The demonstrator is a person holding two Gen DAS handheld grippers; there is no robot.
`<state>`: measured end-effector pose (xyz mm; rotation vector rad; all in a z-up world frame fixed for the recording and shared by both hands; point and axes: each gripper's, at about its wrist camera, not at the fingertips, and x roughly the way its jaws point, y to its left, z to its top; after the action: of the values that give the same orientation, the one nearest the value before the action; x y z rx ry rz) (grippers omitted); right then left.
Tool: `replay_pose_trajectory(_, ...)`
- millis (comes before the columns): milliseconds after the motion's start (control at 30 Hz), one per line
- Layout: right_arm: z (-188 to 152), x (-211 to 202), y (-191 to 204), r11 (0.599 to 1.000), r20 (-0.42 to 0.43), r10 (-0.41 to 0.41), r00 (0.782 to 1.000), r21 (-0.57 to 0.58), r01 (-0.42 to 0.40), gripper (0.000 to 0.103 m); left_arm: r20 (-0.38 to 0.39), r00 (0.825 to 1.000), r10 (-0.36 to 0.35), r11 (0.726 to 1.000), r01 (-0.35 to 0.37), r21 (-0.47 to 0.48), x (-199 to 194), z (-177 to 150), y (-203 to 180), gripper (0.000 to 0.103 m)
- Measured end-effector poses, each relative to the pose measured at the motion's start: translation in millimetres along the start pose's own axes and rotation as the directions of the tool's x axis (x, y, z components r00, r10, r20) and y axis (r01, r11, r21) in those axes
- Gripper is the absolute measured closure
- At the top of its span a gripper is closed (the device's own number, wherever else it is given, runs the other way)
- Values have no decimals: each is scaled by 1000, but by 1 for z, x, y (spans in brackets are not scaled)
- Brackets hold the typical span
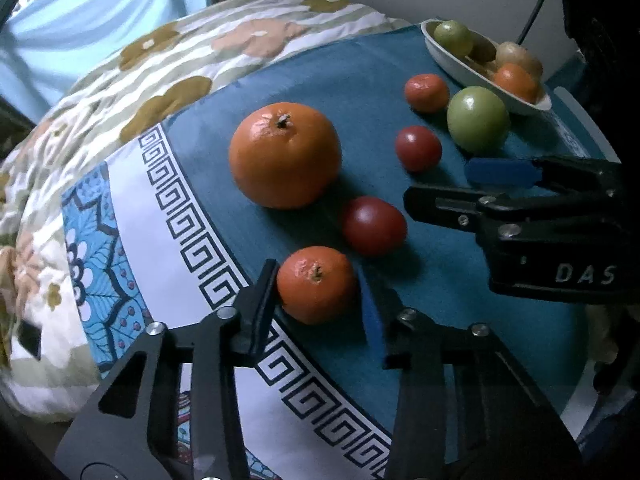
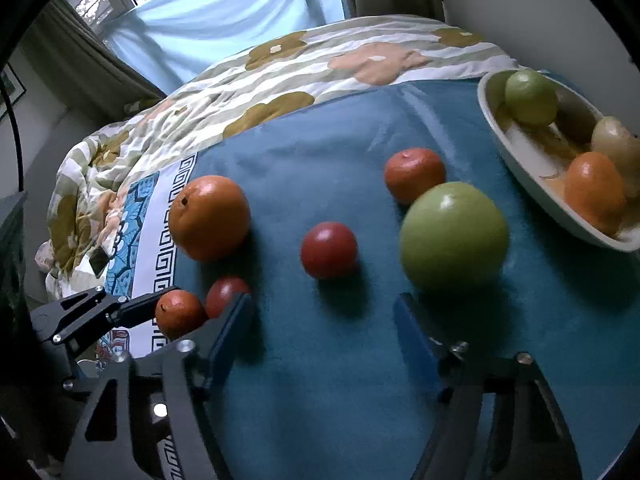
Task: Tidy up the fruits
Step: 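Grasp the small mandarin with the left tool while the right tool grasps a red tomato, then carry the mandarin into the white bowl and open the left tool while the right tool carries the tomato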
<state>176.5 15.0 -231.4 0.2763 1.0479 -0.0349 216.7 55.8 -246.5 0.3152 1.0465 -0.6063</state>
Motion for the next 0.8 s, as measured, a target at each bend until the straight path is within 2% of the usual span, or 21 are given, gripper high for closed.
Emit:
replay_pose_trajectory(500,13,13,11,997,39,-74,996,-24,75,54,-1,1000,-1,999,1,-54,-4,-5,8,62)
replay_pose_trajectory(600,16,16,14,995,46,-95,994,-31,96,60,0,1000,-1,998,1,-57,-4,-5,9,62)
replay_pose_trajectory(667,18,17,15,993,49,-110,993,-36,112,68,0,1000,1,998,-1,-60,-5,-5,9,62)
replay_pose_trajectory(800,20,18,16,989,54,-135,989,-46,137,74,2,1000,6,997,-5,-78,-6,-5,12,62)
